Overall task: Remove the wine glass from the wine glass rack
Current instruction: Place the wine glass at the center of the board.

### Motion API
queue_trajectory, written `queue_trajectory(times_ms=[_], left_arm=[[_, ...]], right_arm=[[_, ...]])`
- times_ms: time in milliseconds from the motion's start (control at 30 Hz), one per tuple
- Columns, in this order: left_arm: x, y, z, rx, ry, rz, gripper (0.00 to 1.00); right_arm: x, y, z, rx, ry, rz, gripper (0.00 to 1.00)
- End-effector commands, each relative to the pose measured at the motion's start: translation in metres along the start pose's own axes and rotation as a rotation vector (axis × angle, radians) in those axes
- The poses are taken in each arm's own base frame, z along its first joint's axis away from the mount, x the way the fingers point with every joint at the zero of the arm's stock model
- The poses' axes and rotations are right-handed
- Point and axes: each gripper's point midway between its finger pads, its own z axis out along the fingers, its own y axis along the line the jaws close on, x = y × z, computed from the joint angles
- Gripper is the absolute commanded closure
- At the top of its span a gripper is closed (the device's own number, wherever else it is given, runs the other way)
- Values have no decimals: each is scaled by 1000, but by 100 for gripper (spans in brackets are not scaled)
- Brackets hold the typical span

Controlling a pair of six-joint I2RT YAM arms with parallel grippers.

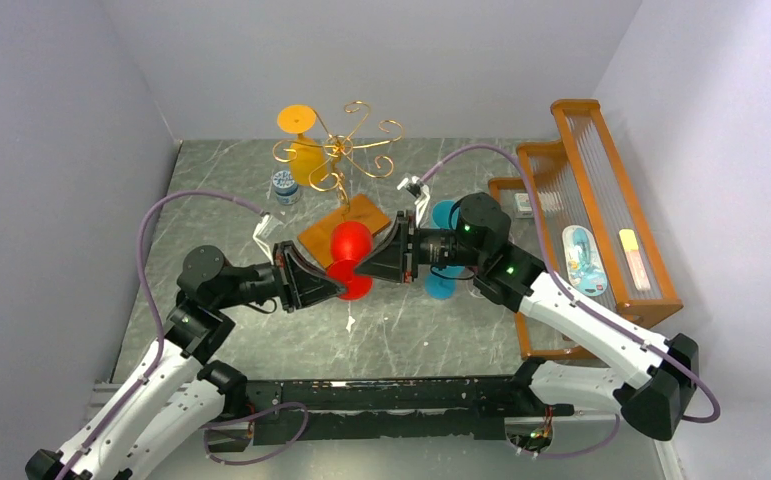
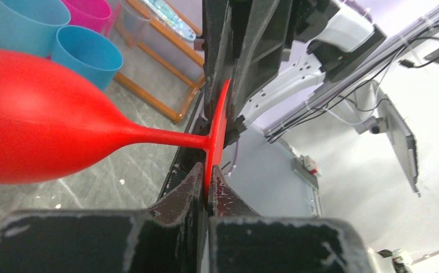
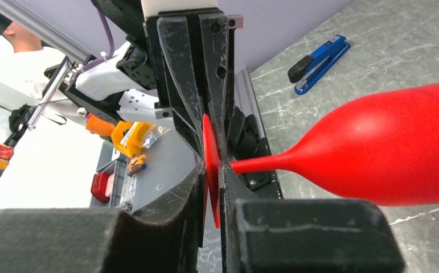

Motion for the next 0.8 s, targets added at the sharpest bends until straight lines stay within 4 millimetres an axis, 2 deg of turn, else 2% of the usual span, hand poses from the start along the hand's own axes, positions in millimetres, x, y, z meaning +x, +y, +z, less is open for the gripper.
queue_trajectory(times_ms=[0,67,167,267,333,467,600,767], left_arm=[[3,1,-6,-25,31,114,95],[8,1,-11,-32,52,146,95],[16,-3,-15,3,67,193,95],[24,-4,-19,25,78,239,95],[29,-3,-22,28,88,286,95],[44,-6,-32,79,127,446,95],[42,-13,-34,126,97,554,95],[46,-16,-34,175,135,604,95]], right_arm=[[-6,9,1,-12,39,-28,81],[-10,7,1,8,29,-38,76],[-13,3,0,40,2,-36,60],[-23,0,-3,83,-46,-56,56],[-25,-7,-8,140,-67,-53,48],[-37,-22,-18,267,-120,-68,45],[-43,-28,-24,328,-140,-75,43],[-47,-36,-27,378,-149,-68,39]])
